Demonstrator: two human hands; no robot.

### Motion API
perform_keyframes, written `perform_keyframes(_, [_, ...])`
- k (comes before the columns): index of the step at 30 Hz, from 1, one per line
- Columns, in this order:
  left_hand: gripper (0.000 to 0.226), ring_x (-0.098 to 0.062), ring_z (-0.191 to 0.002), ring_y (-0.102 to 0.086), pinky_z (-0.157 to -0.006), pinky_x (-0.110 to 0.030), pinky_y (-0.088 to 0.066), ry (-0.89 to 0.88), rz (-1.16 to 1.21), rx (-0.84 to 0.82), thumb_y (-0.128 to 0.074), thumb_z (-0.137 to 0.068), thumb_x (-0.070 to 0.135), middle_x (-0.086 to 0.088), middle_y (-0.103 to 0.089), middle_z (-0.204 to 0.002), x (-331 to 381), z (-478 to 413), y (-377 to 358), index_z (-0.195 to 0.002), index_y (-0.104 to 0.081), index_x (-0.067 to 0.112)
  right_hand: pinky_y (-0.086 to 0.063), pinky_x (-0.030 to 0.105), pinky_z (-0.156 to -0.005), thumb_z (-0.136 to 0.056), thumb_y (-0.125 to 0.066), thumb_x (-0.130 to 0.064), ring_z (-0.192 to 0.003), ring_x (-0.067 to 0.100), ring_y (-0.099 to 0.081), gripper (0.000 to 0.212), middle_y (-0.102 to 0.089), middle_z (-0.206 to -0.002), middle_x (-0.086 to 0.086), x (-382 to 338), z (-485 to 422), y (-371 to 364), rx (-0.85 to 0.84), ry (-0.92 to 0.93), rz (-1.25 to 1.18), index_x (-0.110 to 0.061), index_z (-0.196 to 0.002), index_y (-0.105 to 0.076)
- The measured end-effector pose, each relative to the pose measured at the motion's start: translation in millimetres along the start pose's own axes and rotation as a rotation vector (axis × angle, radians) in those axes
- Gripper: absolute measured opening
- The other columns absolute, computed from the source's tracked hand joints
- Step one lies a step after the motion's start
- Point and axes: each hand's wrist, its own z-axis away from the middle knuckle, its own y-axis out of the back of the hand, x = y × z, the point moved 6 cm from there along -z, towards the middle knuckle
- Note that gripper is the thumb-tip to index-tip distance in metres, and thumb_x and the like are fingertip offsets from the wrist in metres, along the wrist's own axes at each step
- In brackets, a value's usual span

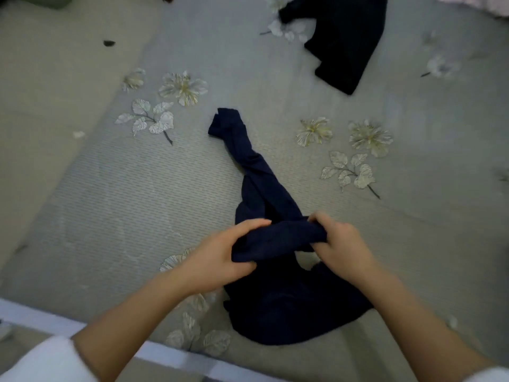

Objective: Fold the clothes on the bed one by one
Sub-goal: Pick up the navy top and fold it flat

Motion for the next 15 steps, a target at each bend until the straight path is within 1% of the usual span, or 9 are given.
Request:
perform_keyframes(2, [0.045,0.002,-0.089,-0.065,-0.078,-0.017,-0.050,0.067,0.071,0.032,-0.072,-0.078,0.008,0.012,-0.070,-0.099,30.0,8.5,2.0,-0.114,-0.064,0.034,-0.038,0.033,-0.060,-0.076,-0.063,-0.003,-0.070,0.025,-0.059,0.020,-0.063,-0.072,0.001,-6.8,18.0,36.9,0.119,-0.046,-0.125,-0.018,-0.087,-0.054])
perform_keyframes(4, [0.019,-0.004,-0.073,-0.067,-0.064,-0.020,-0.052,0.072,0.130,0.102,-0.073,-0.079,0.007,0.006,-0.070,-0.079,69.0,17.2,6.4,-0.093,-0.069,0.020,-0.035,0.029,-0.058,-0.075,-0.065,-0.002,-0.068,0.022,-0.056,0.022,-0.059,-0.070,0.000,-12.0,37.4,71.7,0.180,-0.070,-0.178,-0.020,-0.080,-0.053])
perform_keyframes(5, [0.011,-0.007,-0.069,-0.067,-0.060,-0.022,-0.052,0.064,0.151,0.128,-0.072,-0.080,0.008,0.003,-0.070,-0.074,90.0,22.3,8.0,-0.087,-0.069,0.015,-0.035,0.030,-0.059,-0.074,-0.066,-0.002,-0.071,0.022,-0.055,0.022,-0.059,-0.073,0.002,-16.2,47.7,88.4,0.195,-0.067,-0.179,-0.019,-0.078,-0.053])
perform_keyframes(6, [0.008,-0.011,-0.068,-0.068,-0.059,-0.023,-0.054,0.057,0.167,0.140,-0.072,-0.080,0.008,0.000,-0.071,-0.073,110.8,26.8,8.7,-0.086,-0.069,0.012,-0.037,0.031,-0.064,-0.072,-0.069,-0.002,-0.077,0.024,-0.054,0.020,-0.058,-0.080,0.004,-20.9,57.5,105.4,0.220,-0.038,-0.165,-0.017,-0.077,-0.056])
perform_keyframes(8, [0.010,-0.021,-0.073,-0.071,-0.063,-0.028,-0.057,0.034,0.174,0.126,-0.072,-0.081,0.008,-0.009,-0.073,-0.080,152.4,35.5,4.9,-0.090,-0.070,0.006,-0.037,0.031,-0.081,-0.067,-0.075,-0.003,-0.098,0.024,-0.050,0.018,-0.056,-0.100,0.006,-30.3,77.0,136.4,0.276,0.036,-0.109,-0.009,-0.081,-0.065])
perform_keyframes(10, [0.012,-0.022,-0.075,-0.071,-0.065,-0.030,-0.057,-0.013,0.133,0.121,-0.072,-0.080,0.011,-0.011,-0.073,-0.082,194.1,42.7,-2.2,-0.091,-0.070,0.006,-0.031,0.028,-0.092,-0.068,-0.078,-0.006,-0.111,0.014,-0.043,0.026,-0.053,-0.114,0.002,-43.2,93.8,155.1,0.192,0.087,-0.185,-0.006,-0.093,-0.070])
perform_keyframes(12, [0.011,-0.017,-0.074,-0.071,-0.063,-0.026,-0.054,-0.053,0.082,0.173,-0.073,-0.079,0.015,-0.005,-0.074,-0.079,229.8,48.6,-6.6,-0.088,-0.071,0.010,-0.038,0.022,-0.088,-0.073,-0.076,-0.002,-0.103,0.004,-0.053,0.029,-0.063,-0.109,0.001,-59.2,109.9,163.8,-0.020,0.121,-0.445,-0.008,-0.101,-0.071])
perform_keyframes(13, [0.012,-0.016,-0.074,-0.071,-0.064,-0.026,-0.054,-0.060,0.077,0.200,-0.074,-0.079,0.016,-0.004,-0.074,-0.079,245.3,51.8,-7.7,-0.089,-0.071,0.010,-0.044,0.021,-0.082,-0.076,-0.072,0.002,-0.095,0.005,-0.061,0.027,-0.069,-0.102,0.003,-65.7,117.3,170.5,-0.083,0.122,-0.577,-0.008,-0.101,-0.072])
perform_keyframes(15, [0.013,-0.012,-0.076,-0.071,-0.064,-0.021,-0.054,-0.077,0.161,0.183,-0.072,-0.082,0.018,0.000,-0.074,-0.082,268.3,58.3,-7.4,-0.093,-0.071,0.011,-0.050,0.018,-0.068,-0.081,-0.064,0.007,-0.078,0.007,-0.068,0.021,-0.072,-0.084,0.001,-66.6,126.6,195.6,-0.012,0.108,-0.727,-0.006,-0.097,-0.072])
